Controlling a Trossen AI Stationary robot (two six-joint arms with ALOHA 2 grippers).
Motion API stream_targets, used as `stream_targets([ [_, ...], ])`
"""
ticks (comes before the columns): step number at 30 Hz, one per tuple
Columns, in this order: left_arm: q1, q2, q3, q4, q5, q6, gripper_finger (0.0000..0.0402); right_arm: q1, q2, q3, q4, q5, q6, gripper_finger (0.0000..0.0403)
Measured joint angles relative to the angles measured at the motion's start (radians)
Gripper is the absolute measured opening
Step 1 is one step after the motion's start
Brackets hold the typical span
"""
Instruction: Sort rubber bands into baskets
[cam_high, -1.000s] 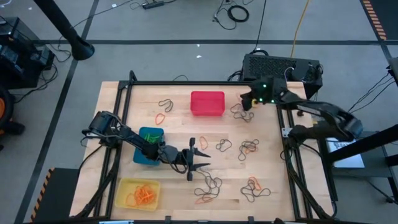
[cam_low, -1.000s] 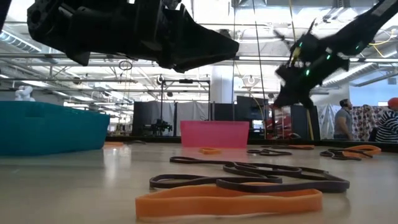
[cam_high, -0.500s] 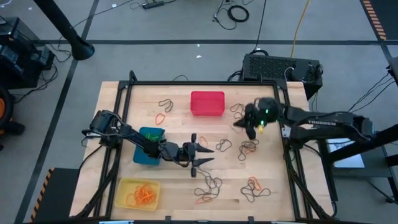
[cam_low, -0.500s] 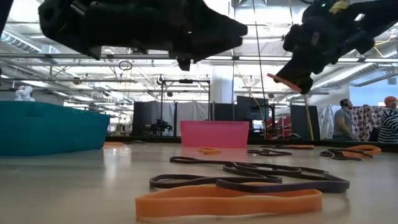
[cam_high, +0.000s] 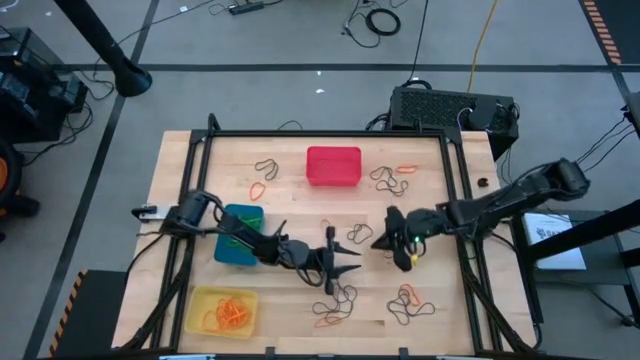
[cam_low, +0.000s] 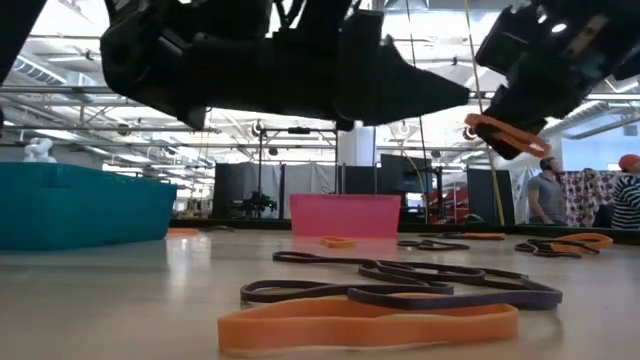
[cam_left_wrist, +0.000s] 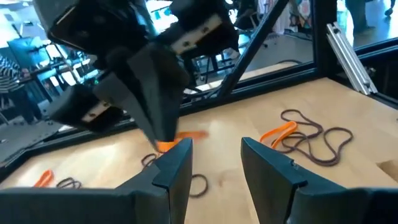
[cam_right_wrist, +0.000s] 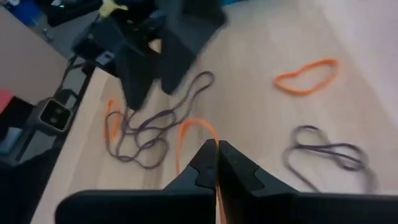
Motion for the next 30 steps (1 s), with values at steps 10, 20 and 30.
stream_targets([
  [10, 0.001, 0.052, 0.06, -0.032, -0.001, 0.014, 0.0146, 0.095, 0.154, 0.0, 0.163, 0.059, 0.022, 0.0],
  [20, 0.003, 0.052, 0.059, -0.082, -0.001, -0.01, 0.0146, 0.095, 0.191, 0.001, 0.205, 0.056, 0.029, 0.0],
  [30, 0.003, 0.051, 0.059, -0.078, -0.002, -0.013, 0.0146, 0.095, 0.191, 0.001, 0.206, 0.055, 0.029, 0.0],
])
